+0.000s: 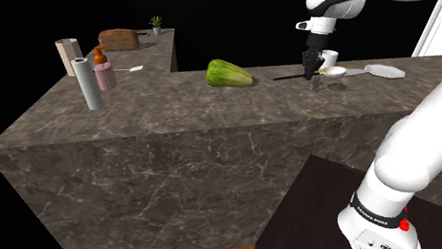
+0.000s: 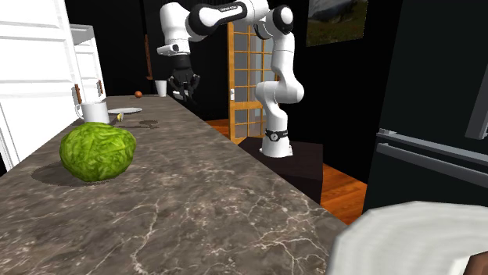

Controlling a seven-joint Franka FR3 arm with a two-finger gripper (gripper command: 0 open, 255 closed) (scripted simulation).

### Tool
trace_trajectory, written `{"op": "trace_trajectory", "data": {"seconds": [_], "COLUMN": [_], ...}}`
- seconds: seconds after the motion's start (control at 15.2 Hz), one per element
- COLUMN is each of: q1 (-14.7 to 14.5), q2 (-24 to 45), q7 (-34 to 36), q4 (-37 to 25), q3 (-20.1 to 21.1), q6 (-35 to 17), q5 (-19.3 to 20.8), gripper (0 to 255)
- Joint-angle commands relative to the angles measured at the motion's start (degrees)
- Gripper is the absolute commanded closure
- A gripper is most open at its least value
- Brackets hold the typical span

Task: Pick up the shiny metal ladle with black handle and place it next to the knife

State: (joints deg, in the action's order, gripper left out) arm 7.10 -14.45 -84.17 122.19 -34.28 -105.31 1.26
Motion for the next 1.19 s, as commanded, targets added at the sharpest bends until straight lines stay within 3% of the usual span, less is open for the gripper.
{"op": "trace_trajectory", "data": {"seconds": [0.0,0.53,0.92,1.12], "q1": [1.0,4.7,8.5,8.7], "q2": [0.6,5.5,14.4,15.0], "q7": [-2.9,-15.7,-28.4,-28.9], "q4": [-0.6,-6.0,-13.4,-11.6], "q3": [-1.9,-10.2,-17.2,-17.2], "q6": [0.1,2.0,4.0,1.8], "q5": [0.3,-0.3,-5.2,-5.7], "gripper": [255,255,255,255]}}
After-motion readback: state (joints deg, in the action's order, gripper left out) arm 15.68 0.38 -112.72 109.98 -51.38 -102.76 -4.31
